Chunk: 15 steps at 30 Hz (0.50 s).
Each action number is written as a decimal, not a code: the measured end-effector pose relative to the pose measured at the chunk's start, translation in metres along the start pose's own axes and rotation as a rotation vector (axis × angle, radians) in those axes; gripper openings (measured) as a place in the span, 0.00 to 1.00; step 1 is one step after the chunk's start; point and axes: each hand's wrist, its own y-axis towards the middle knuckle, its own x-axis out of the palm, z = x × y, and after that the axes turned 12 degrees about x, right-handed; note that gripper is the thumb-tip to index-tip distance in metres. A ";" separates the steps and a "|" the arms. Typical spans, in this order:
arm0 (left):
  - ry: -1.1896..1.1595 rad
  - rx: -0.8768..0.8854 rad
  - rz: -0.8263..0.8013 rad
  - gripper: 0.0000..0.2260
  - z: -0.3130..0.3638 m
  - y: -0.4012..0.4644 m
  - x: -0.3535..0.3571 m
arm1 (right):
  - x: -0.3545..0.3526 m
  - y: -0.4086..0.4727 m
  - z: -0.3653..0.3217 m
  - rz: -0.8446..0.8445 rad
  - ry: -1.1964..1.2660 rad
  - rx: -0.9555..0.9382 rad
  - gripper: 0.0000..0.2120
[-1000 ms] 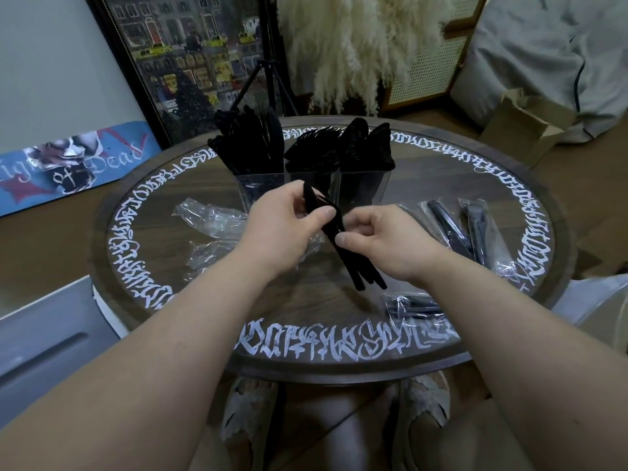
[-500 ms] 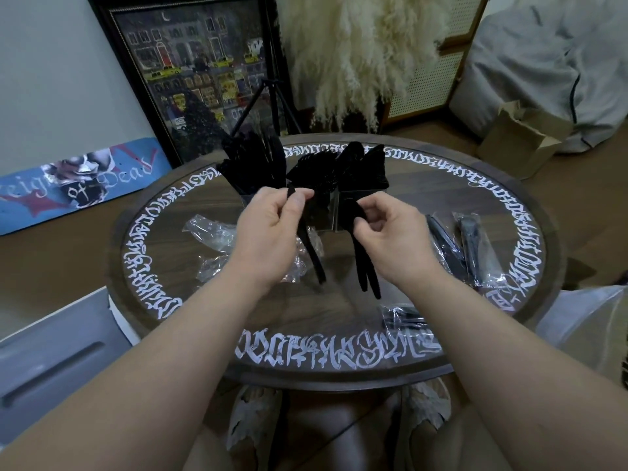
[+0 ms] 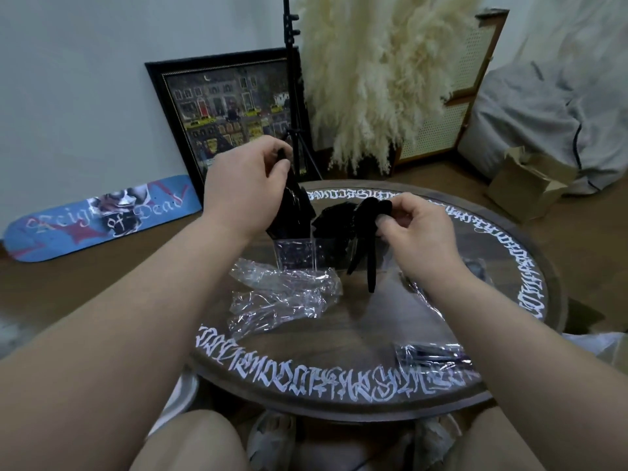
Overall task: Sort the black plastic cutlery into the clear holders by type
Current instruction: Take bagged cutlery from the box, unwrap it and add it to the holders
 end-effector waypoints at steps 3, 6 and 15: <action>0.022 0.040 0.040 0.11 -0.002 0.011 -0.008 | 0.001 0.006 -0.004 -0.012 -0.011 0.004 0.11; 0.120 0.088 -0.079 0.11 -0.009 0.011 0.002 | 0.007 0.010 -0.006 -0.021 -0.061 0.005 0.12; 0.418 0.045 -0.612 0.15 -0.043 -0.015 0.055 | 0.019 0.025 -0.007 -0.103 -0.041 -0.017 0.09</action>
